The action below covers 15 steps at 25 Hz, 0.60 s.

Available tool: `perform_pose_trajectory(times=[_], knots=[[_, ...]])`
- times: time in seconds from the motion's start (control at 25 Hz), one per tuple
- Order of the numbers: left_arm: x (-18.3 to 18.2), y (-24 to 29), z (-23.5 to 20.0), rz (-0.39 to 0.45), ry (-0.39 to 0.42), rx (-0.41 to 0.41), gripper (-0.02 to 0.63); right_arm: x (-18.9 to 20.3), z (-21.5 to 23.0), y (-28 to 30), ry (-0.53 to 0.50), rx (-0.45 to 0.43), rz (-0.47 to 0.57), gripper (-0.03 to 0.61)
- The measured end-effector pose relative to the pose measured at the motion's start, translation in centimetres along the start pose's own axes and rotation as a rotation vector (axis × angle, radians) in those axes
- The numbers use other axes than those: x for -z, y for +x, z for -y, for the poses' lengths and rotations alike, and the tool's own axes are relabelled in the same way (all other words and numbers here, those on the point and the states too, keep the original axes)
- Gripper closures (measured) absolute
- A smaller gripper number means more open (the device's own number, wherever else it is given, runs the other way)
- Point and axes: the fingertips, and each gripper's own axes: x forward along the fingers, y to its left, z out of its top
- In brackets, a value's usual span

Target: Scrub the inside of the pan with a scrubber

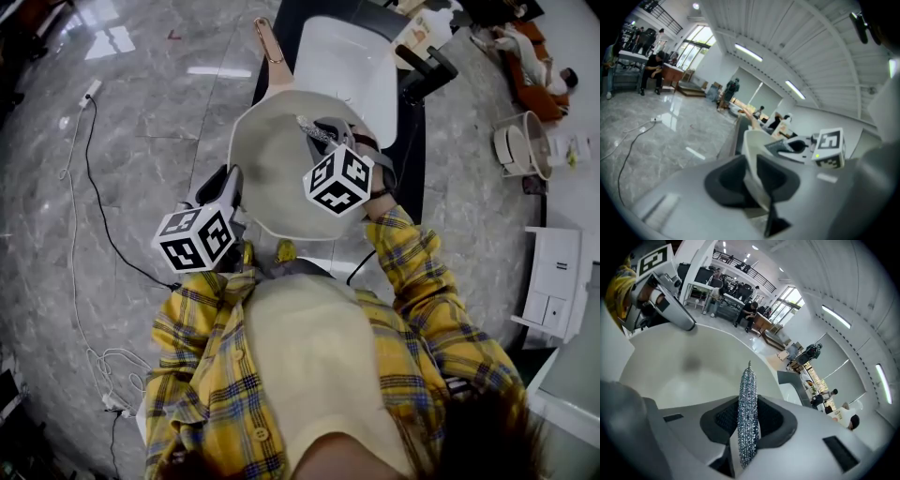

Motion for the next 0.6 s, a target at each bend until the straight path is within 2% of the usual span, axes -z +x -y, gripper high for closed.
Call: perform_pose_trajectory(times=[0.2,0.6], knots=[[0.0,-0.1,0.0,-0.002,-0.005,0.004,0.543,0.7,-0.2,1.4,-0.057,0.064,-0.047,0.492],[0.0,0.1,0.0,-0.002,-0.009,0.01,0.543,-0.3,-3.3,2.8,-0.033,-0.063,-0.035,0.492]])
